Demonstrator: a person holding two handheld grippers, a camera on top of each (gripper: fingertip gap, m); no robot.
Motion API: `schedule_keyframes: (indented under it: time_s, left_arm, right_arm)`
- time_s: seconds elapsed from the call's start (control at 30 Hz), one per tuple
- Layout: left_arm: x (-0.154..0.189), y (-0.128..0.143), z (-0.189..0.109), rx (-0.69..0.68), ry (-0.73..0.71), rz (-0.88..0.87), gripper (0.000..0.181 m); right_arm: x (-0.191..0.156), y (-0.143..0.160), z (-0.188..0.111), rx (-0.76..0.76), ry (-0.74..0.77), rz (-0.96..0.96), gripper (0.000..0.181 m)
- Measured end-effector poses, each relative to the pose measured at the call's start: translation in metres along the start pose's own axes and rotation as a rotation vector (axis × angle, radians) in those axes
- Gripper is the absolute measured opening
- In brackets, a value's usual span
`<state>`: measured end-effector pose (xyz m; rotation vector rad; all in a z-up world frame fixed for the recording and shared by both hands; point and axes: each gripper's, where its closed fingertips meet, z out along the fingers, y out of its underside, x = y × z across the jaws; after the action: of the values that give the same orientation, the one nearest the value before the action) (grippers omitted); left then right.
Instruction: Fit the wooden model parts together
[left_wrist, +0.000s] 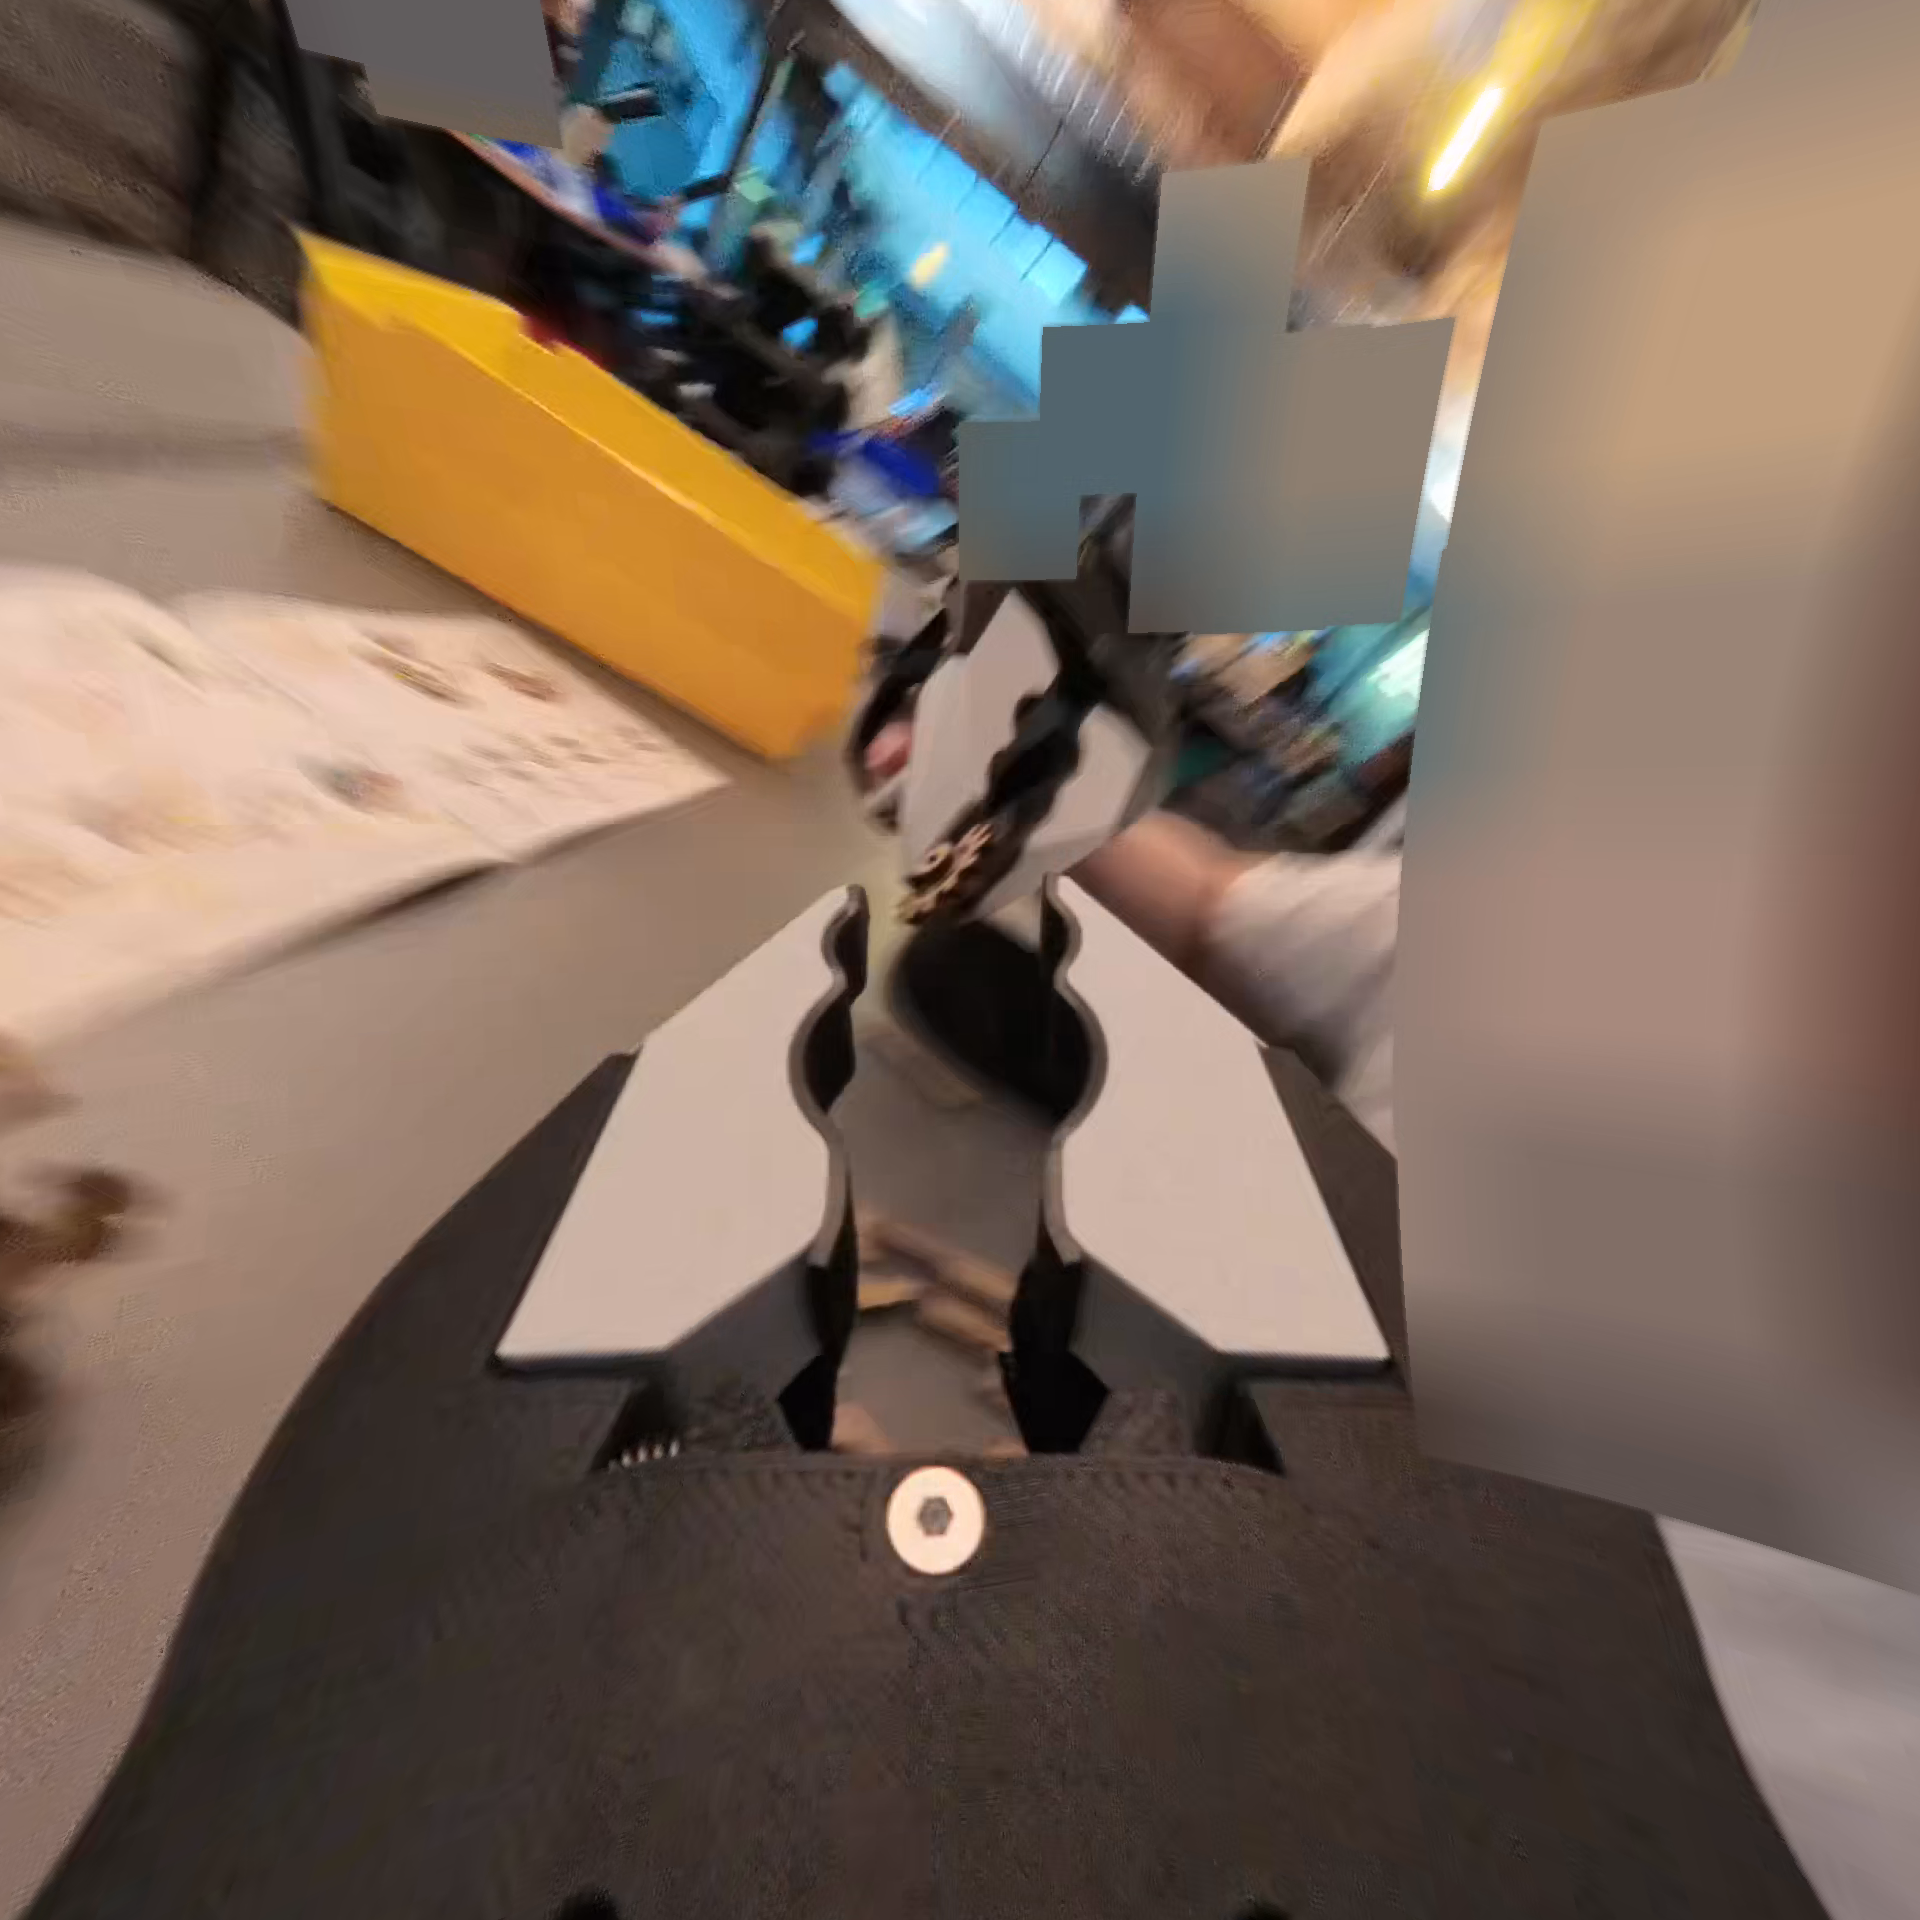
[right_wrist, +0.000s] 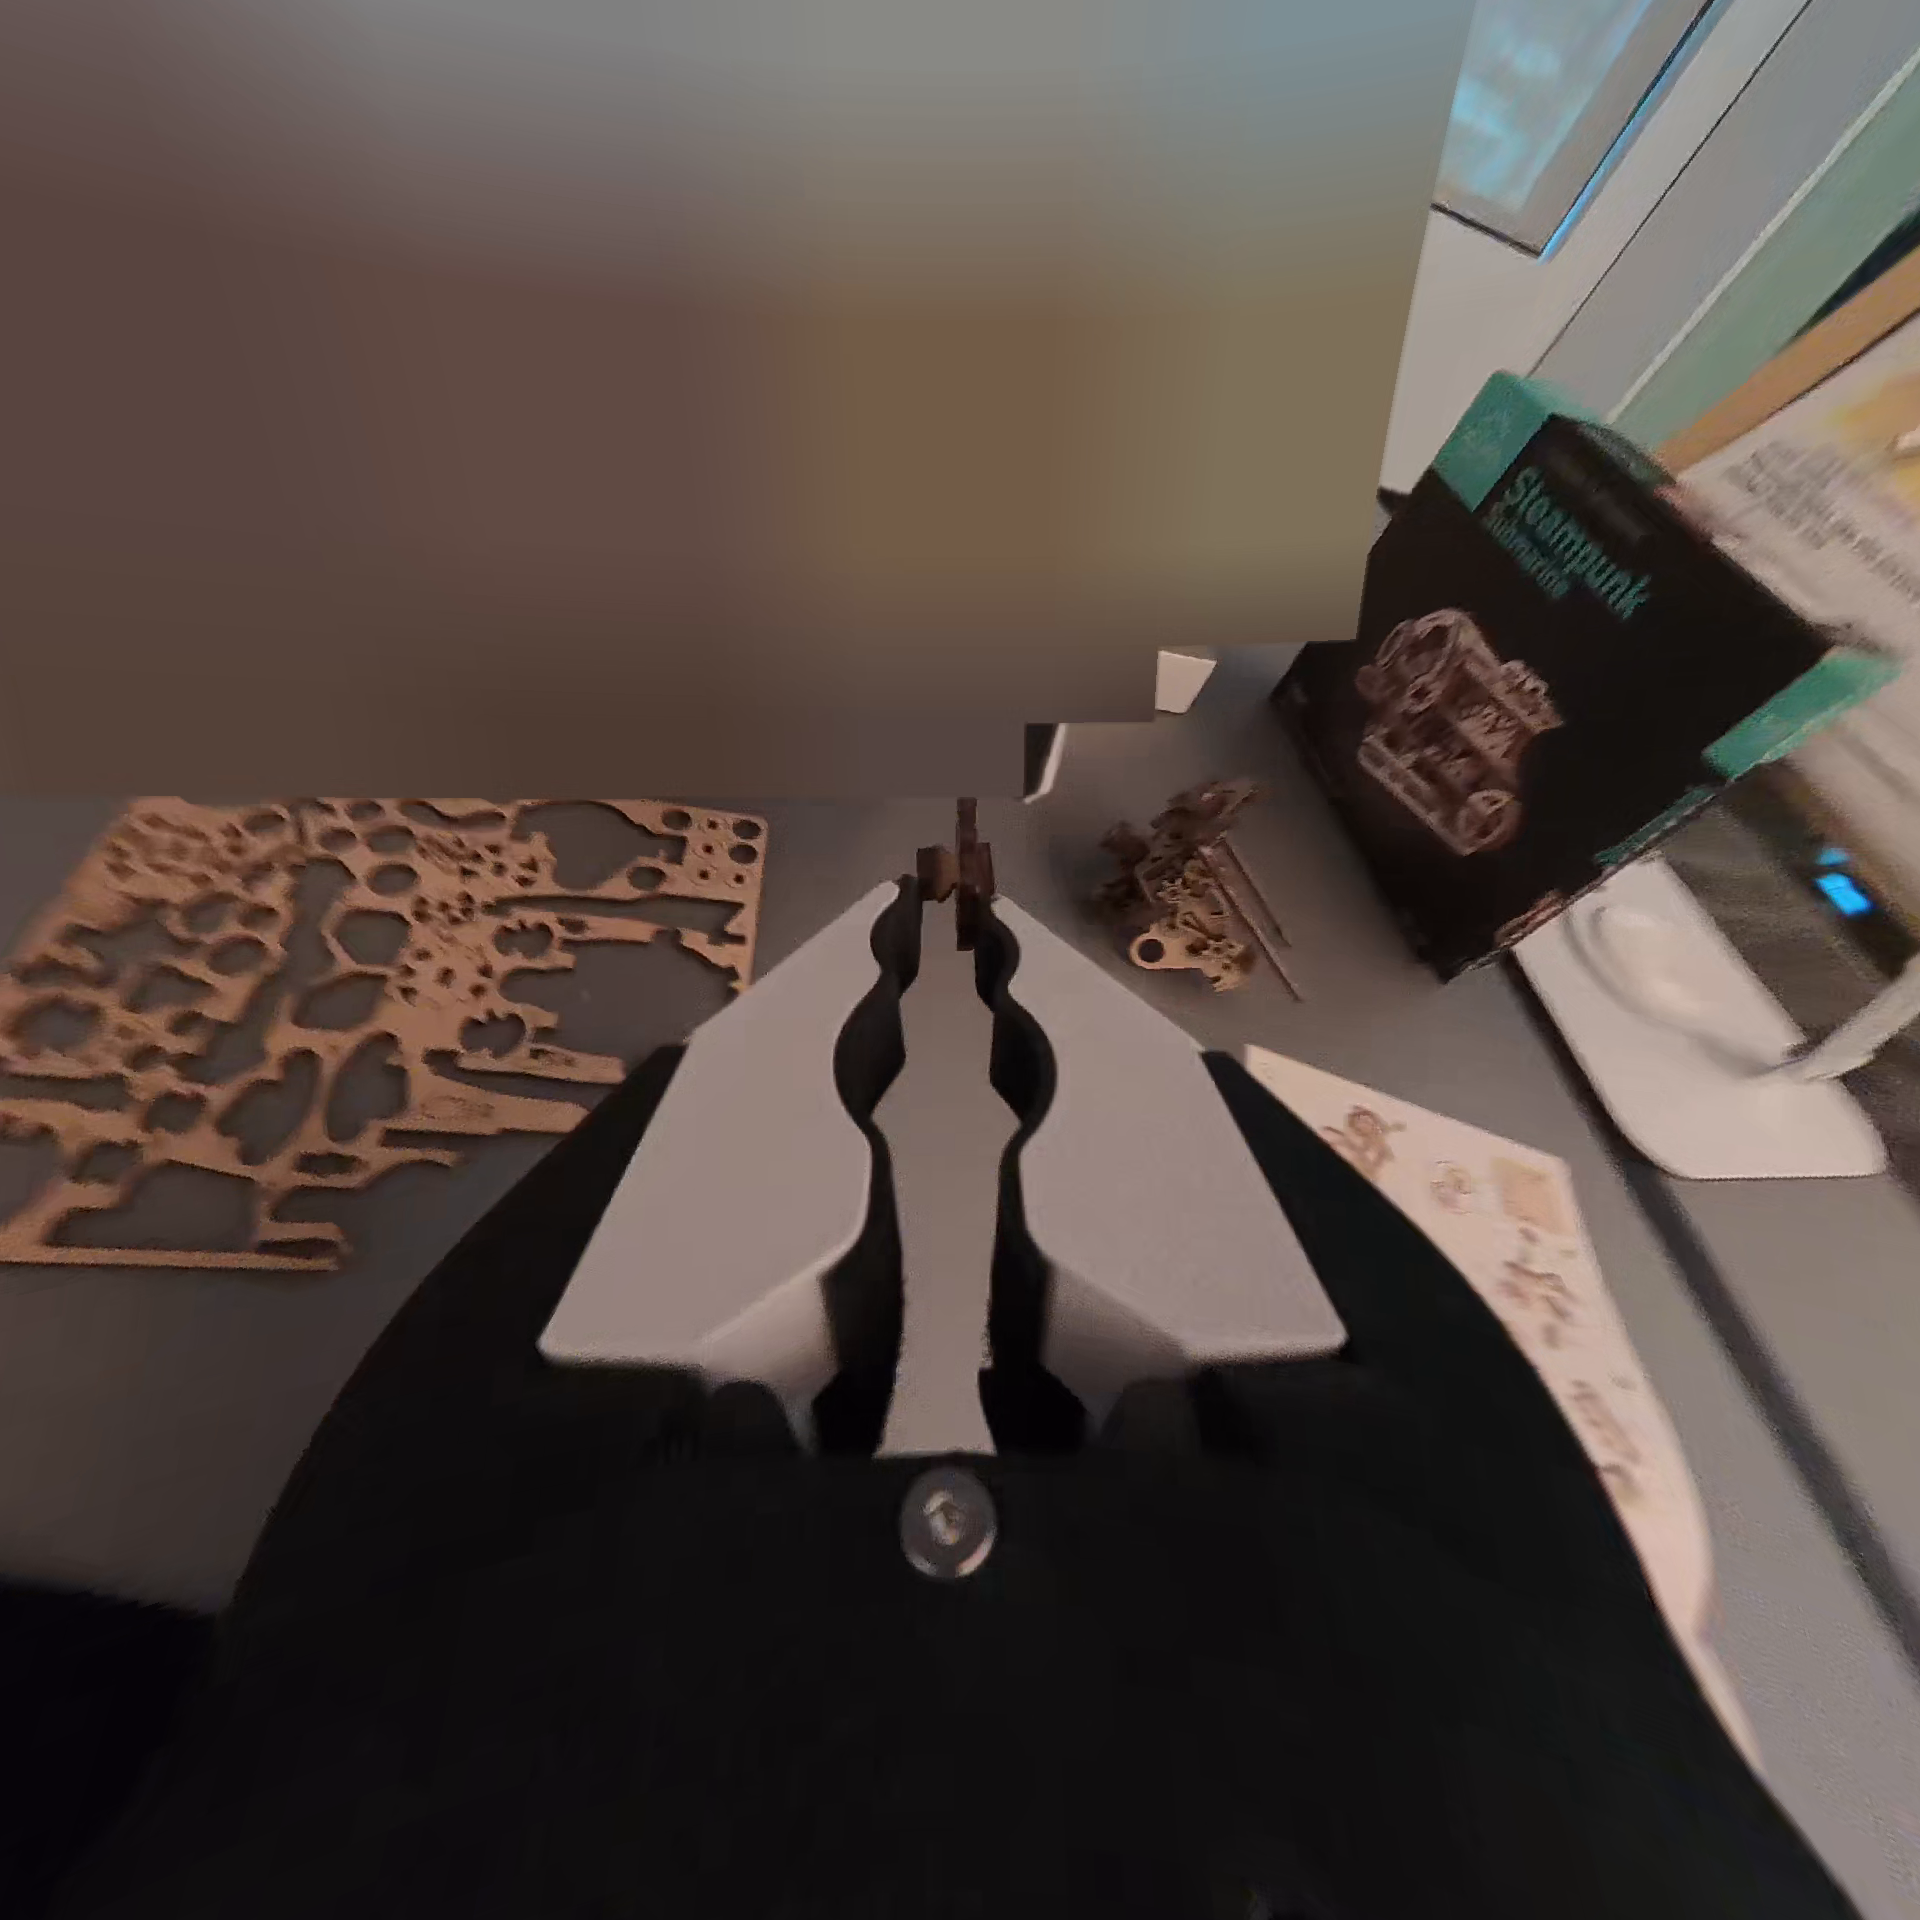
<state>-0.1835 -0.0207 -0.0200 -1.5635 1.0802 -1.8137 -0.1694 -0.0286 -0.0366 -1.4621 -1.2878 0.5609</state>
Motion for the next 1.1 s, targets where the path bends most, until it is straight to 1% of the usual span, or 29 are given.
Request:
schedule_keyframes:
  time_s: [0.07, 0.1, 0.13, 0.17, 0.23, 0.33, 0.37, 0.47, 0.53, 0.73, 0.8, 0.87, 1.0, 1.1]
  left_arm:
    - [-0.005, 0.005, 0.001, -0.091, -0.216, 0.423, 0.04]
    - [-0.002, 0.007, 0.002, -0.113, -0.277, 0.588, 0.035]
    - [0.002, 0.01, 0.005, -0.133, -0.312, 0.703, 0.029]
    - [0.006, 0.015, 0.009, -0.157, -0.32, 0.779, 0.024]
    - [0.009, 0.023, 0.015, -0.189, -0.338, 0.871, 0.018]
    - [0.006, 0.029, 0.017, -0.241, -0.371, 0.912, 0.022]
    - [0.006, 0.03, 0.018, -0.248, -0.374, 0.93, 0.02]
    - [0.004, 0.035, 0.017, -0.287, -0.401, 1.047, 0.011]
    - [0.003, 0.037, 0.017, -0.308, -0.414, 1.092, 0.011]
    - [0.009, 0.037, 0.017, -0.299, -0.388, 1.139, 0.011]
    - [0.008, 0.038, 0.017, -0.312, -0.407, 1.176, 0.011]
    - [0.008, 0.038, 0.016, -0.317, -0.421, 1.208, 0.011]
    - [0.013, 0.036, 0.015, -0.297, -0.404, 1.186, 0.01]
    - [0.011, 0.038, 0.015, -0.309, -0.419, 1.19, 0.009]
  right_arm:
    - [-0.002, -0.001, -0.001, 0.005, -0.048, 0.067, 0.007]
    - [-0.003, -0.001, -0.001, 0.0, -0.049, 0.067, 0.007]
    - [-0.004, -0.001, -0.001, -0.011, -0.048, 0.057, 0.007]
    - [-0.007, 0.0, 0.0, -0.028, -0.053, 0.038, 0.007]
    - [-0.01, 0.002, 0.002, -0.06, -0.036, -0.014, 0.007]
    - [-0.017, 0.003, 0.006, -0.102, -0.028, -0.093, 0.007]
    - [-0.021, 0.004, 0.006, -0.12, -0.036, -0.117, 0.007]
    - [-0.019, 0.006, 0.008, -0.146, 0.003, -0.183, 0.007]
    - [-0.02, 0.009, 0.008, -0.164, -0.001, -0.187, 0.007]
    - [-0.024, 0.003, 0.007, -0.169, 0.02, -0.245, 0.007]
    - [-0.024, 0.005, 0.007, -0.199, 0.03, -0.257, 0.007]
    - [-0.024, 0.005, 0.008, -0.205, 0.037, -0.26, 0.007]
    - [-0.026, 0.0, 0.007, -0.177, 0.011, -0.198, 0.007]
    - [-0.026, 0.003, 0.008, -0.195, 0.001, -0.169, 0.006]
